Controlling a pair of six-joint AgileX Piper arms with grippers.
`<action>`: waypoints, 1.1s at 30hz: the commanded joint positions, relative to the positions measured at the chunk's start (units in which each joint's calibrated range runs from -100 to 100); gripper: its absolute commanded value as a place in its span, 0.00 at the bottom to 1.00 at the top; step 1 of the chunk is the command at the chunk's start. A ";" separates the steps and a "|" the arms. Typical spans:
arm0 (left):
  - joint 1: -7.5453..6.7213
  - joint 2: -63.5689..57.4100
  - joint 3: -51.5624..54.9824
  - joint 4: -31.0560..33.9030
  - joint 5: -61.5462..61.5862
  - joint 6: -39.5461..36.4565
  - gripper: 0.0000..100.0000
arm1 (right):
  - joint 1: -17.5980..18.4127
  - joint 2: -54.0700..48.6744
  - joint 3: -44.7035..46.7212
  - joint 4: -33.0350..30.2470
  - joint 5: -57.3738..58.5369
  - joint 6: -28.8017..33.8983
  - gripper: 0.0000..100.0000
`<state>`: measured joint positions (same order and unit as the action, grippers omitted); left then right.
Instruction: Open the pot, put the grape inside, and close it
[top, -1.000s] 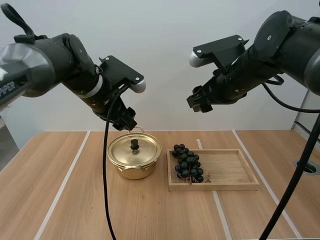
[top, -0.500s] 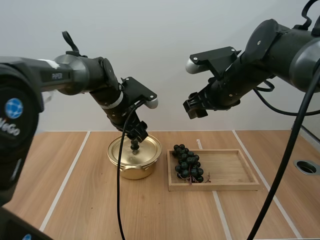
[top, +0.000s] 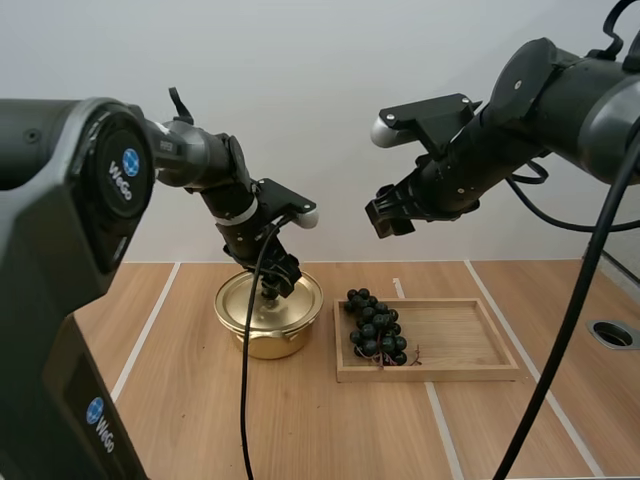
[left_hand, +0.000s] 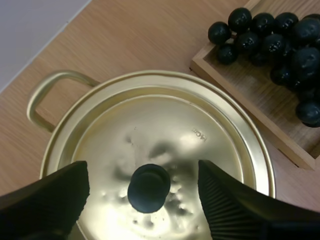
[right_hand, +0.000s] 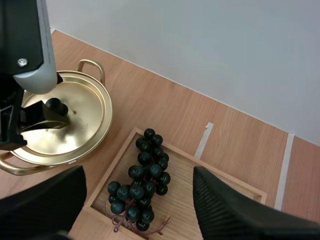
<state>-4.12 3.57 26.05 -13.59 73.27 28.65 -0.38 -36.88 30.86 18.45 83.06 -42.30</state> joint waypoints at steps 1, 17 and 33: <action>-0.27 1.31 -0.51 -0.27 -0.22 -0.66 1.00 | -0.13 -0.27 -0.51 0.46 0.85 -0.58 1.00; -0.27 2.84 -0.51 -0.27 -0.81 -1.53 0.00 | -0.13 -0.27 -0.51 0.46 0.85 -0.58 1.00; -0.27 -2.87 -8.02 3.13 6.88 -4.88 0.00 | -0.13 2.84 -0.09 -0.46 16.25 3.14 1.00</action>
<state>-4.35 3.72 19.90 -10.32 79.02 24.20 -0.38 -34.95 30.86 18.33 97.52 -40.31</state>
